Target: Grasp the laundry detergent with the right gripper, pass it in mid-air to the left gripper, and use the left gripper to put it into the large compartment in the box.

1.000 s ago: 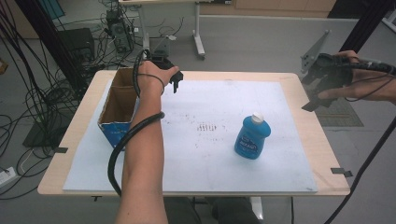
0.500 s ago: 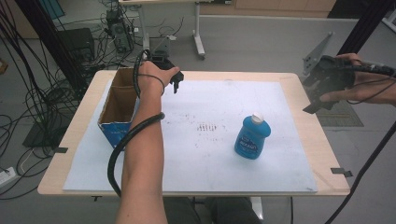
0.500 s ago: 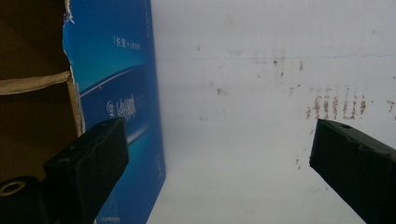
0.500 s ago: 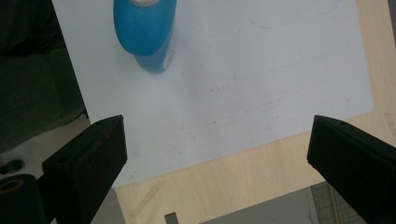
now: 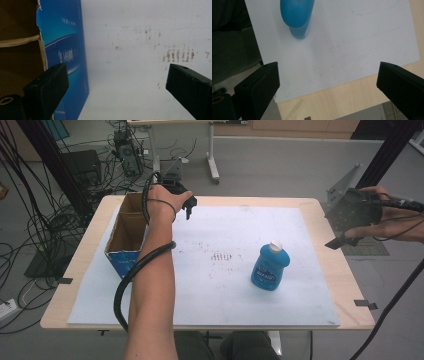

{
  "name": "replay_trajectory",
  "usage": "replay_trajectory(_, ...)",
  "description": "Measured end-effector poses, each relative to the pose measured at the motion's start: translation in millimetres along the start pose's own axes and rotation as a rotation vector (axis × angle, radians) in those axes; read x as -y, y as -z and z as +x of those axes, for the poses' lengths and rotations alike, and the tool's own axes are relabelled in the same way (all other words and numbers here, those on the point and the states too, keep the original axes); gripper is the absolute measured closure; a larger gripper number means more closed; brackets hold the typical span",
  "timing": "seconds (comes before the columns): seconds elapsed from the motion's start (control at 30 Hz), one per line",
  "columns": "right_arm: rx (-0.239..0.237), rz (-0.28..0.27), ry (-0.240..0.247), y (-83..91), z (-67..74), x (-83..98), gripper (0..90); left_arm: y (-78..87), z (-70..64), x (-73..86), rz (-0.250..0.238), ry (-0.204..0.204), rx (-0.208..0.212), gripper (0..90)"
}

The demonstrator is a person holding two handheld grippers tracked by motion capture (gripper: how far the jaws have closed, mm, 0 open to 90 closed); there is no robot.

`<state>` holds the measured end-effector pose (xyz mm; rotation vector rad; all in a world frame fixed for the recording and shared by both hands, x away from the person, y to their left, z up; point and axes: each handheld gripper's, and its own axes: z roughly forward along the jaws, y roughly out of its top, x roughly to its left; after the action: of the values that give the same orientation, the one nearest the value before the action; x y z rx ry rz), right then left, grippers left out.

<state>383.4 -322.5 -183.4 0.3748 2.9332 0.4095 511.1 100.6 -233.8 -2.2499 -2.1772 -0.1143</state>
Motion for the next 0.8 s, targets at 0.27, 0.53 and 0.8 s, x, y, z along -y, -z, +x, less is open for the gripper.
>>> replay_trajectory(0.27, -0.001, -0.029, -0.036, -11.0, 6.6, 14.3, 4.4, 0.4, -2.7, 2.3, -0.005, -0.005, -0.002, 5.1)
replay_trajectory(0.53, -0.019, -0.067, -0.071, -31.3, 16.9, 30.5, 4.5, 0.5, -5.1, 3.0, -0.007, -0.014, 0.000, 5.1)
replay_trajectory(0.8, -0.033, -0.110, -0.106, -57.1, 26.0, 44.2, 4.4, -0.1, -4.4, 3.5, -0.007, -0.013, -0.001, 5.1)
